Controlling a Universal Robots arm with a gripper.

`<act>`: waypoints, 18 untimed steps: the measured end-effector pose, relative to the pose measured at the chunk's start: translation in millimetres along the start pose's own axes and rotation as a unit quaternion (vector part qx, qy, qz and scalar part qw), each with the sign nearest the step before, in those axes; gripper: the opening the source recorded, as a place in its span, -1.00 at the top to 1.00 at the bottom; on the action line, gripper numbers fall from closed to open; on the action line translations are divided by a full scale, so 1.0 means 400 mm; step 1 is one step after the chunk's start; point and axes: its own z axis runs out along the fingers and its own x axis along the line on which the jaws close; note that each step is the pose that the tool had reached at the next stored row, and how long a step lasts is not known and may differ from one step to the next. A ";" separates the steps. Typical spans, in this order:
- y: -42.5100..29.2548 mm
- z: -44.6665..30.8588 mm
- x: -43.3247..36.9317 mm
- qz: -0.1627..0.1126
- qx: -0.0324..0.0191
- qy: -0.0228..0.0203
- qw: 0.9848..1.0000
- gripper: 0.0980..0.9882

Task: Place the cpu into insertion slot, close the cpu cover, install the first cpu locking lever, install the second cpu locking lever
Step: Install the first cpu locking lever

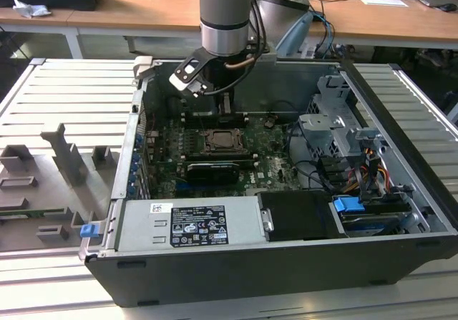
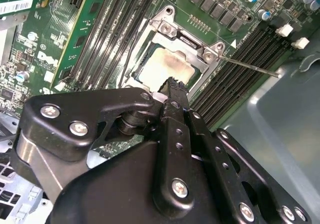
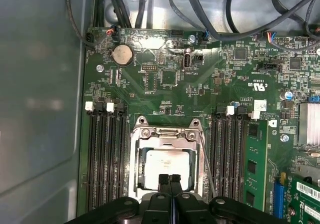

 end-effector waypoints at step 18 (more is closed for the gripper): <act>0.005 -0.074 0.002 -0.090 0.003 0.003 0.996 0.98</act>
